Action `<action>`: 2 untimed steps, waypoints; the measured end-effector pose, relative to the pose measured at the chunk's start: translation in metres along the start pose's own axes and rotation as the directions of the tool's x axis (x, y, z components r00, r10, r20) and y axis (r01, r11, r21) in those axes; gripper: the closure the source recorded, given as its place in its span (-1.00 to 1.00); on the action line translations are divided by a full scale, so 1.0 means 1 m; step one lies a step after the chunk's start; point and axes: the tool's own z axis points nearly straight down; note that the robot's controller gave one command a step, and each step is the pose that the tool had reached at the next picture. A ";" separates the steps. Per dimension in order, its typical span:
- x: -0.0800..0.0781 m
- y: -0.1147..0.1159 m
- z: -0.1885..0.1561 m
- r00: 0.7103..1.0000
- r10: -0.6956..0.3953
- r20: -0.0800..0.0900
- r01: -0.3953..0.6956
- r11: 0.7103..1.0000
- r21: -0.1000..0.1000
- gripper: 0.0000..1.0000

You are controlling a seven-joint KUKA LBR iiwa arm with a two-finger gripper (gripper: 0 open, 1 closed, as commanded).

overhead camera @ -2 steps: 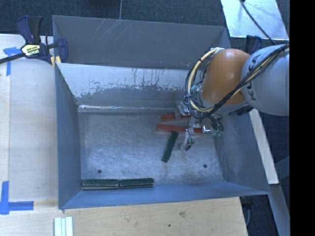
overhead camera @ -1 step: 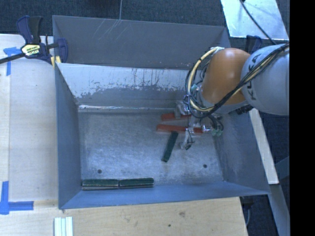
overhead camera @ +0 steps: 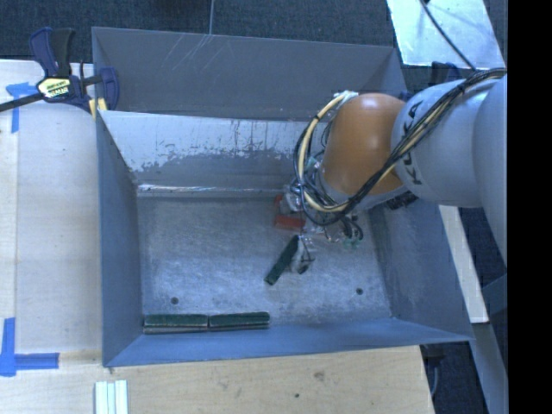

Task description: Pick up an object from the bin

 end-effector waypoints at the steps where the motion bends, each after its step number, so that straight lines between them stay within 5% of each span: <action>1: -0.001 -0.003 -0.001 1.000 0.003 0.004 -0.003 1.000 0.001 1.00; 2: -0.003 -0.003 -0.022 1.000 0.003 0.003 -0.003 1.000 0.002 1.00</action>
Offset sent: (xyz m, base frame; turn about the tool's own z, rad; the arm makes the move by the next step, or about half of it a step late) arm 0.0000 0.0000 0.0000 0.0000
